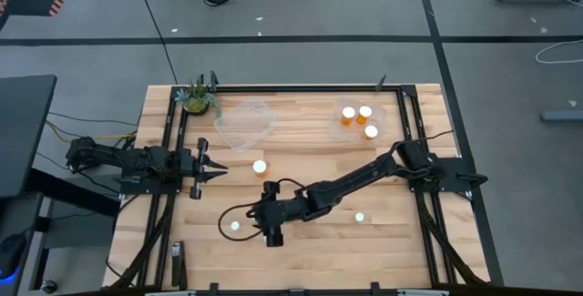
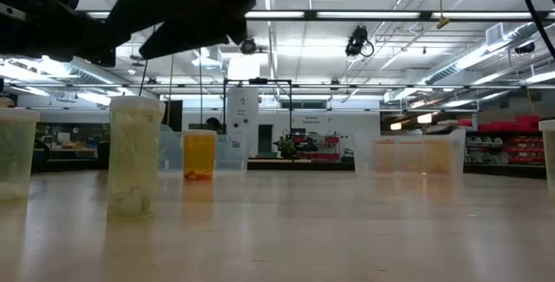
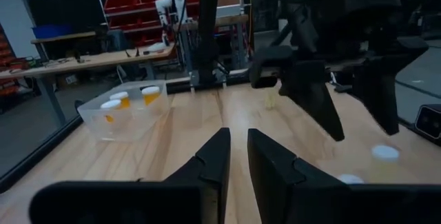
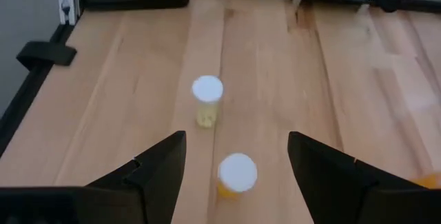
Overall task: Pick and place medicine bottles into bin by pill shape (circle, oval)
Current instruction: Put the small orange pill bottle into the left transparent bin
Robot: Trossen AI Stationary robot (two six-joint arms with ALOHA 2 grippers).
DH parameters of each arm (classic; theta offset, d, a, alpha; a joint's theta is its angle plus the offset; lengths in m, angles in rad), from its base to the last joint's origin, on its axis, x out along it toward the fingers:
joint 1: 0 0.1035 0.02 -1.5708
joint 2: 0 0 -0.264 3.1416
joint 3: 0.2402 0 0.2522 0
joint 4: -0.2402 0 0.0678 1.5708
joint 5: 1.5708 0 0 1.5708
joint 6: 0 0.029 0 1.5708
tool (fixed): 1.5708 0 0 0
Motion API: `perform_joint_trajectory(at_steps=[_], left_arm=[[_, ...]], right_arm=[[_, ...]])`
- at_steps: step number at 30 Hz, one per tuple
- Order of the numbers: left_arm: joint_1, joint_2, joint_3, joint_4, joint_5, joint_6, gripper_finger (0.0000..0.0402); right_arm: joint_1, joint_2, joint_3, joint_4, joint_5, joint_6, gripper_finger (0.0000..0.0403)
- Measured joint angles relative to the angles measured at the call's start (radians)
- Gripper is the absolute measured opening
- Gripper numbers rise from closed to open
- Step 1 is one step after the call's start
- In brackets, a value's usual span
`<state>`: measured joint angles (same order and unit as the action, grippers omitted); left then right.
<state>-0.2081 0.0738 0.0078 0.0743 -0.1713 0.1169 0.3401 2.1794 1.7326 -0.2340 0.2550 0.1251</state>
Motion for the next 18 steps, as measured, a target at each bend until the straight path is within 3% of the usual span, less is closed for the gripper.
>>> perform_joint_trajectory(at_steps=[9,18], left_arm=[[0.0,0.005,0.0,0.002,0.0,0.0,0.0054],[0.0,0.005,0.0,0.003,0.0,0.0,0.0057]], right_arm=[[-0.011,0.021,0.056,-0.026,0.003,-0.062,0.0262],[-0.011,0.007,0.056,-0.319,0.135,-0.068,0.0262]])
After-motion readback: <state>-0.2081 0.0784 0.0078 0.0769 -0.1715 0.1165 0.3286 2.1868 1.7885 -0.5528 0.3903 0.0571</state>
